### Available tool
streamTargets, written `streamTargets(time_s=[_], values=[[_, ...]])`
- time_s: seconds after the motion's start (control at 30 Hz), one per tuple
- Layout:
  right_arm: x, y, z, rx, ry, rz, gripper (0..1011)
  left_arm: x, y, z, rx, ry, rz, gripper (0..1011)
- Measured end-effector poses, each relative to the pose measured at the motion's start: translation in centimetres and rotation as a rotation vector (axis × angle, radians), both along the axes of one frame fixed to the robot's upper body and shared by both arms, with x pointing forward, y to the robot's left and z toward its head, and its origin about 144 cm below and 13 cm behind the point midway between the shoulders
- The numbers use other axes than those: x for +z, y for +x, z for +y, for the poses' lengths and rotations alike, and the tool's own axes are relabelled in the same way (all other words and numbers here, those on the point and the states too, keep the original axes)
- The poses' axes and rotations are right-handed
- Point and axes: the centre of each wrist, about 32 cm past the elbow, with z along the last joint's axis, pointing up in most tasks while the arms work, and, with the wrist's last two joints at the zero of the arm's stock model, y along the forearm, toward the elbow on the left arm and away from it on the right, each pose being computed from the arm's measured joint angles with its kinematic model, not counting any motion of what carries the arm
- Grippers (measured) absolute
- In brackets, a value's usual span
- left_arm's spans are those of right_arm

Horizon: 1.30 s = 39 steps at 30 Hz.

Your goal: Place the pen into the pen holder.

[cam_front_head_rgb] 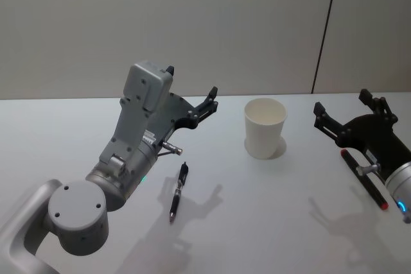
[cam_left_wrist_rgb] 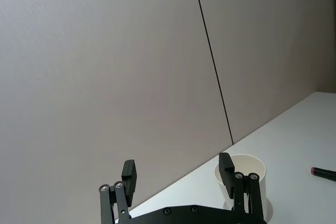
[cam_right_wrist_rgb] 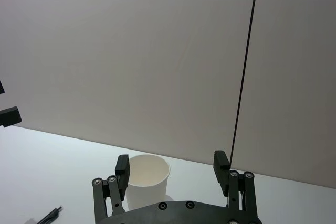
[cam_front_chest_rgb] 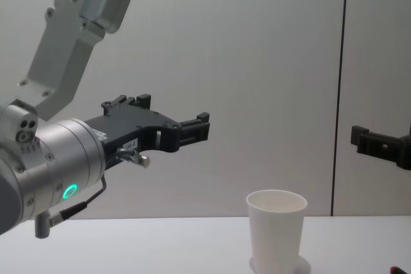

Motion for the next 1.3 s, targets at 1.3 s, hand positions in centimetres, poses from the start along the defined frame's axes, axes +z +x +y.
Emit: streamTargets(time_s=[1.3], values=[[2.0,-1.1,2.2,-0.135,-0.139,0.216,1001,0.0,0.0,0.0,0.0,0.0,0.0,1003]])
